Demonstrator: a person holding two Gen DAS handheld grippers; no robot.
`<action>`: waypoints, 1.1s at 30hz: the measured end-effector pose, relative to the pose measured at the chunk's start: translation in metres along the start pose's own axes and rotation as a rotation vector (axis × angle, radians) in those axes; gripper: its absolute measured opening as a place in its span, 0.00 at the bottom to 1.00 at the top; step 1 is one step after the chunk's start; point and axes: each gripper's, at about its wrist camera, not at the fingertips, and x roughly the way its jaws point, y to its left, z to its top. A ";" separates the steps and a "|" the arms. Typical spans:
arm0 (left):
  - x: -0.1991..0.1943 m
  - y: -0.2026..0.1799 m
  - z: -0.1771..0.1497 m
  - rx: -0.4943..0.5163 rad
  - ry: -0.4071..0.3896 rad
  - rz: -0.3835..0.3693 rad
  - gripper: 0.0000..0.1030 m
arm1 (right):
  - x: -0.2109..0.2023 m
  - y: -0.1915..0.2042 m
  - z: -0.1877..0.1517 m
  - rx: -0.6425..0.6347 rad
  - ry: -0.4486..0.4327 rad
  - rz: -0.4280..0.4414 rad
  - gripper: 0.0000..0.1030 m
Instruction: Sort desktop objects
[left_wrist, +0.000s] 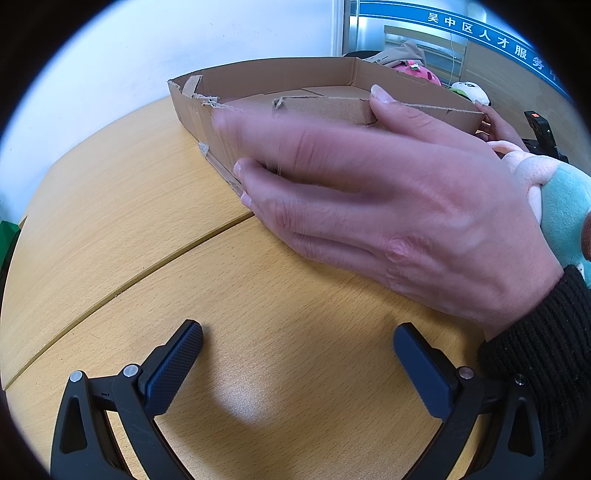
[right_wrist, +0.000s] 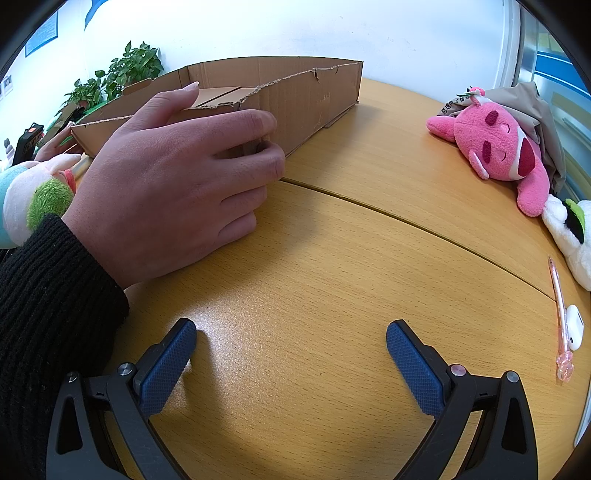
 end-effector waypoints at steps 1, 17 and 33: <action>0.000 0.000 0.000 0.000 0.000 0.000 1.00 | 0.000 0.000 0.000 0.000 0.000 0.000 1.00; 0.000 0.000 0.000 0.001 0.000 -0.001 1.00 | 0.001 -0.001 0.001 0.000 0.000 0.001 1.00; 0.000 0.001 -0.002 0.007 0.000 -0.004 1.00 | 0.000 0.000 -0.001 0.000 -0.001 0.002 1.00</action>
